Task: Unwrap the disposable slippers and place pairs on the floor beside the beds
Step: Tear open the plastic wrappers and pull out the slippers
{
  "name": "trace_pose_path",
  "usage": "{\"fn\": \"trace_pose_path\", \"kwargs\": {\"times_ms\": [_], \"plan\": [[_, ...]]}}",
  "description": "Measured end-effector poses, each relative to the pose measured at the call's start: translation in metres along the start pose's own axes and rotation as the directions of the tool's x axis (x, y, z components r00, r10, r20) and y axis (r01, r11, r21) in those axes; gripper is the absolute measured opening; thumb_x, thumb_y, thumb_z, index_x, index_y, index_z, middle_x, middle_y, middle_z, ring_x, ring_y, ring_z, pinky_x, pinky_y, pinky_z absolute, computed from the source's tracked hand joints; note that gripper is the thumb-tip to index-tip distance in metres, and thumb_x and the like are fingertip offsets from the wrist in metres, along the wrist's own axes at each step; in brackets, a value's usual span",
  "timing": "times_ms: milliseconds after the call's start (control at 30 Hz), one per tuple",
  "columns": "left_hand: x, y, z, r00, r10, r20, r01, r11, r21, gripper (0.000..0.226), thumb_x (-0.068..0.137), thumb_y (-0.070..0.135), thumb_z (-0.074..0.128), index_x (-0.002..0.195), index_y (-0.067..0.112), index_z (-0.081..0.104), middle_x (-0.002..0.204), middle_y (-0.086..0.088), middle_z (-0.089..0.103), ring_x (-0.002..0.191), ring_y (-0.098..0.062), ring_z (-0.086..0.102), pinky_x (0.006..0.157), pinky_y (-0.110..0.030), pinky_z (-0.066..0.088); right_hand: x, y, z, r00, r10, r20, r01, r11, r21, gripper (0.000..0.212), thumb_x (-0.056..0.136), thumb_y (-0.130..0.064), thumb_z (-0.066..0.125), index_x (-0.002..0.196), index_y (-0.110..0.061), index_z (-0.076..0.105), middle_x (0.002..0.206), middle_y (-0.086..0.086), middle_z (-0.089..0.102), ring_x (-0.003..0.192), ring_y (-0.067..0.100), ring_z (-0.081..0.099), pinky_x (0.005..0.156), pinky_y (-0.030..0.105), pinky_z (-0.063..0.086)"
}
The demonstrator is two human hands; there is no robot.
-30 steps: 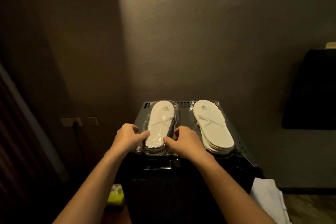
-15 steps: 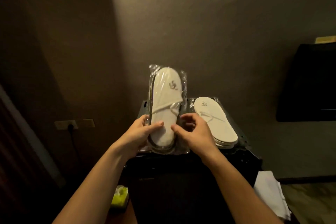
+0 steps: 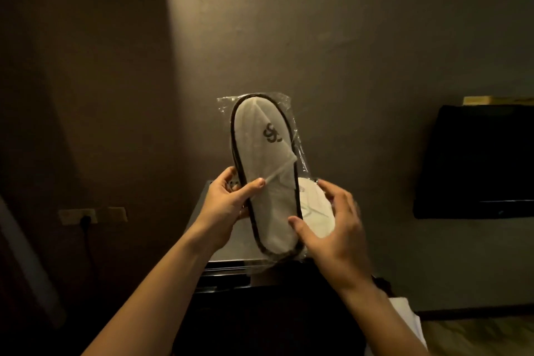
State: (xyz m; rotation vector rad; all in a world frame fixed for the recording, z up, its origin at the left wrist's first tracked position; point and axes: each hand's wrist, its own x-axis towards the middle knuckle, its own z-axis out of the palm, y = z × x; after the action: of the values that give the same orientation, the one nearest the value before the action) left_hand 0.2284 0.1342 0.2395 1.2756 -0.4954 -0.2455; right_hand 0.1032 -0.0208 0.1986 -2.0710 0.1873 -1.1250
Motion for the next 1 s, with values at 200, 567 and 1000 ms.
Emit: {"fn": "trace_pose_path", "kwargs": {"times_ms": [200,567,1000], "plan": [[-0.015,0.002,0.039,0.999,0.045,-0.001,-0.045,0.999,0.008,0.046,0.074,0.033,0.081,0.112,0.014,0.066,0.105,-0.009,0.076,0.088,-0.026,0.074,0.074,-0.041,0.061,-0.002,-0.012,0.005,0.978,-0.145,0.148,0.166,0.975,-0.145,0.085,0.075,-0.067,0.069,0.146,-0.028,0.041,0.147,-0.01,0.044,0.135,0.009,0.04,0.108,0.028,0.039],[-0.012,0.022,0.027,0.985,0.173,-0.006,-0.171,0.976,0.135,0.057,0.072,0.027,0.083,0.126,0.021,0.065,0.117,-0.005,0.073,0.109,-0.02,0.07,0.093,-0.041,0.057,0.014,0.004,-0.013,0.976,0.025,0.218,-0.162,0.749,0.643,0.042,0.087,0.003,0.067,0.116,-0.026,0.063,0.111,-0.001,0.072,0.107,0.021,0.069,0.088,0.042,0.059],[-0.031,0.003,0.04,0.861,0.445,0.246,-0.456,0.89,-0.013,0.045,0.063,0.031,0.091,0.105,0.022,0.077,0.106,-0.008,0.076,0.1,-0.026,0.072,0.085,-0.035,0.059,0.042,0.022,-0.036,0.966,-0.21,0.15,0.116,0.873,0.474,0.048,0.074,-0.001,0.082,0.098,-0.041,0.074,0.098,-0.011,0.076,0.093,0.01,0.072,0.081,0.025,0.057]]}}
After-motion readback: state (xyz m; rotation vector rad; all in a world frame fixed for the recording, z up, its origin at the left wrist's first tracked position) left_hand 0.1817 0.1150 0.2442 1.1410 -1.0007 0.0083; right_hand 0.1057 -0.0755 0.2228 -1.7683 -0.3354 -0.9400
